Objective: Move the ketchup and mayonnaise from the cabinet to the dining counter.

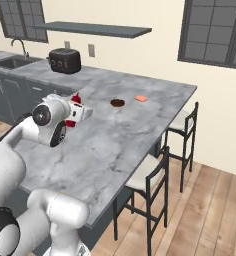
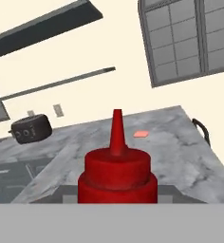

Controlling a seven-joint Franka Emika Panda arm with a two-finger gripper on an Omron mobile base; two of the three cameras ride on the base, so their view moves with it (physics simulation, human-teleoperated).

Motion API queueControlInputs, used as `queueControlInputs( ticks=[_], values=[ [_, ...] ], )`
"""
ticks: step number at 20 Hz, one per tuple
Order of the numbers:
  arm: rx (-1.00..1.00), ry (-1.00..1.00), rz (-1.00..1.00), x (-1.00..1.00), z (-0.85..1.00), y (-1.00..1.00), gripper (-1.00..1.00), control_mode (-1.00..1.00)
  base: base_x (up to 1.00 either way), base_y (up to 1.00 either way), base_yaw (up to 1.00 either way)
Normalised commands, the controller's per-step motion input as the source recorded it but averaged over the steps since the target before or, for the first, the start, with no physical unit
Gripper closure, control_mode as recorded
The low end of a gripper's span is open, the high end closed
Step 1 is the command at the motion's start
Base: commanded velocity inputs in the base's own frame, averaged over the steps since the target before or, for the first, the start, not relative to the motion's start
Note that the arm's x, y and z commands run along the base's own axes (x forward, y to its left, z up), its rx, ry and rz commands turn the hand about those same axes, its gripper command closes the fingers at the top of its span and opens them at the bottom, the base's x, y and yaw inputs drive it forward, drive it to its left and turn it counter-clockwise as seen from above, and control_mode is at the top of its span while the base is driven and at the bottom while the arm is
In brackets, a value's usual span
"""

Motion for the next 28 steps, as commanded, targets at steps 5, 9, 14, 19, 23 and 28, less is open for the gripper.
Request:
queueControlInputs(
  ticks=[5, 9, 14, 19, 23, 28],
  values=[
    [-0.11, 0.01, -0.3, 0.24, -0.29, 0.04, 1.0, -1.0, 0.0, 0.0, 0.0],
    [-0.03, 0.05, -0.29, 0.03, -0.23, 0.0, 1.0, -1.0, 0.0, 0.0, 0.0],
    [-0.01, 0.08, -0.28, 0.12, -0.14, 0.0, 1.0, -1.0, 0.0, 0.0, 0.0],
    [0.0, 0.1, -0.24, 0.34, -0.14, 0.0, 1.0, -1.0, 0.0, 0.0, 0.0],
    [0.0, 0.08, -0.17, 0.42, -0.27, 0.0, 1.0, -1.0, 0.0, 0.0, 0.0],
    [0.0, 0.01, -0.09, 0.39, -0.42, 0.0, 1.0, -1.0, 0.0, 0.0, 0.0]
  ],
)
